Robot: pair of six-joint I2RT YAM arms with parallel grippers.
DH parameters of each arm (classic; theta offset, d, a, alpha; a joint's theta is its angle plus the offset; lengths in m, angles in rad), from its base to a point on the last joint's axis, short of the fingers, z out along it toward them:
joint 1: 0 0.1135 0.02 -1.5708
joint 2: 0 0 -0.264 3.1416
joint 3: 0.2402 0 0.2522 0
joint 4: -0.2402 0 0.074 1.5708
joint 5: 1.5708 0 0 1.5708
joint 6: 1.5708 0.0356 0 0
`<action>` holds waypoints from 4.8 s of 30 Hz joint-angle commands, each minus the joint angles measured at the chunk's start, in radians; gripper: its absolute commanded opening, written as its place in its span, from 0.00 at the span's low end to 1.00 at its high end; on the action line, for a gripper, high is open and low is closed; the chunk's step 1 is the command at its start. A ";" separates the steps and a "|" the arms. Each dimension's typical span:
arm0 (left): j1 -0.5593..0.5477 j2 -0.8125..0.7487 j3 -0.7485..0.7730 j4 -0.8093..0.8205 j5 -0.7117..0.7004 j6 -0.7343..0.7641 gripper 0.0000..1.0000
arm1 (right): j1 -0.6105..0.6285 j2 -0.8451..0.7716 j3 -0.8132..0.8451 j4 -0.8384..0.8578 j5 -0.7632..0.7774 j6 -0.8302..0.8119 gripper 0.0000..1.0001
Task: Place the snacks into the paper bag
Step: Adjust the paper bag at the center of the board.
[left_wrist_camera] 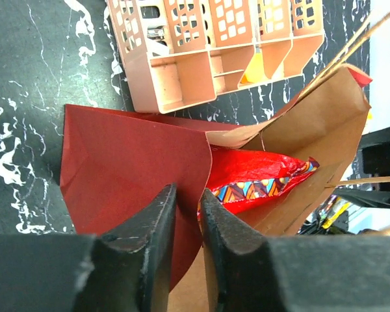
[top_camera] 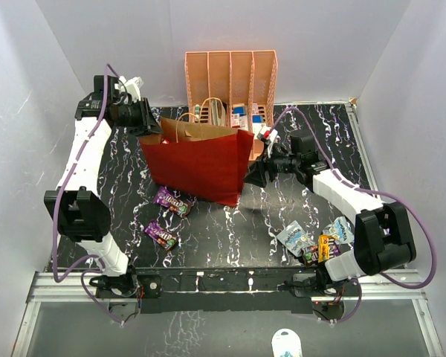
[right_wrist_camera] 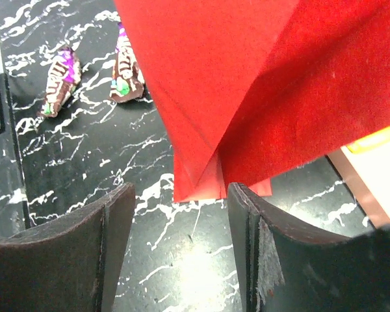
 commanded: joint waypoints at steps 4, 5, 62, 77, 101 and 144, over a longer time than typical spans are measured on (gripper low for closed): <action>-0.006 -0.068 0.006 0.020 -0.025 0.054 0.34 | -0.007 -0.093 0.058 -0.129 0.117 -0.116 0.63; -0.006 -0.078 0.003 0.029 -0.038 0.063 0.37 | -0.008 -0.097 0.064 -0.146 0.130 -0.124 0.64; -0.477 -0.244 -0.095 -0.049 0.068 0.779 0.75 | -0.010 0.044 0.238 -0.030 0.121 -0.076 0.08; -0.584 -0.135 -0.151 0.030 -0.249 0.871 0.70 | -0.012 0.059 0.225 -0.035 0.132 -0.083 0.08; -0.585 -0.024 0.100 -0.093 0.047 1.041 0.00 | -0.021 0.182 0.358 -0.106 0.321 -0.009 0.25; -0.593 -0.091 -0.045 0.026 -0.040 0.997 0.75 | -0.114 0.181 0.495 -0.323 0.081 -0.043 0.75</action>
